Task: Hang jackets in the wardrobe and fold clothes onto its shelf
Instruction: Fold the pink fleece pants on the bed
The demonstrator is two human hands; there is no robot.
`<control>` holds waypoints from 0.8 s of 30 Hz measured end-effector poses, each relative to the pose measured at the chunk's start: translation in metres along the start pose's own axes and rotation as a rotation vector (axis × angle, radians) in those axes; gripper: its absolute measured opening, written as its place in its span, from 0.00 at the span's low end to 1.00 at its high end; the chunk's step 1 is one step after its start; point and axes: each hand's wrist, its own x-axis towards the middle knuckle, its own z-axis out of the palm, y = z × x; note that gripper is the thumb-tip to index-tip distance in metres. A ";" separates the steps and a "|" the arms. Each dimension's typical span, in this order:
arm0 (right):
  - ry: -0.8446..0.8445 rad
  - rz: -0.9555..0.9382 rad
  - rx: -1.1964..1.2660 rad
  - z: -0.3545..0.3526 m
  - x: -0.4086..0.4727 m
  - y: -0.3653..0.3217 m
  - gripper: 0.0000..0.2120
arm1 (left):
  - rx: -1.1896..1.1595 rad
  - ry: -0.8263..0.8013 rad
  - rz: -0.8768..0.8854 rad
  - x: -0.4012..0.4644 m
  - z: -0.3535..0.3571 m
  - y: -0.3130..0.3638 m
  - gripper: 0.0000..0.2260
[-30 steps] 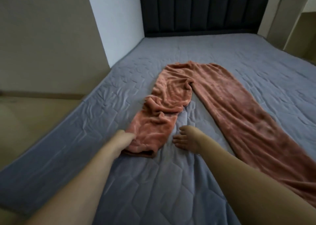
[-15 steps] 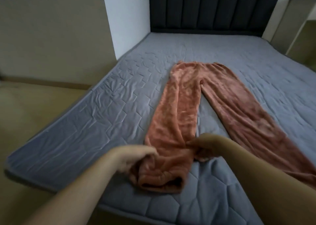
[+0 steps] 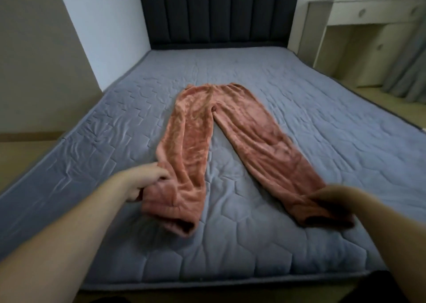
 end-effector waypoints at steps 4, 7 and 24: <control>-0.303 -0.042 0.212 -0.023 -0.011 0.016 0.15 | -0.008 -0.116 0.082 0.000 0.059 0.100 0.04; -0.393 -0.047 0.363 -0.022 -0.011 0.039 0.05 | 0.115 -0.228 0.099 0.003 0.128 0.157 0.15; -0.099 -0.372 0.082 -0.041 0.015 0.030 0.19 | 0.177 -0.026 -0.036 0.044 0.248 0.061 0.21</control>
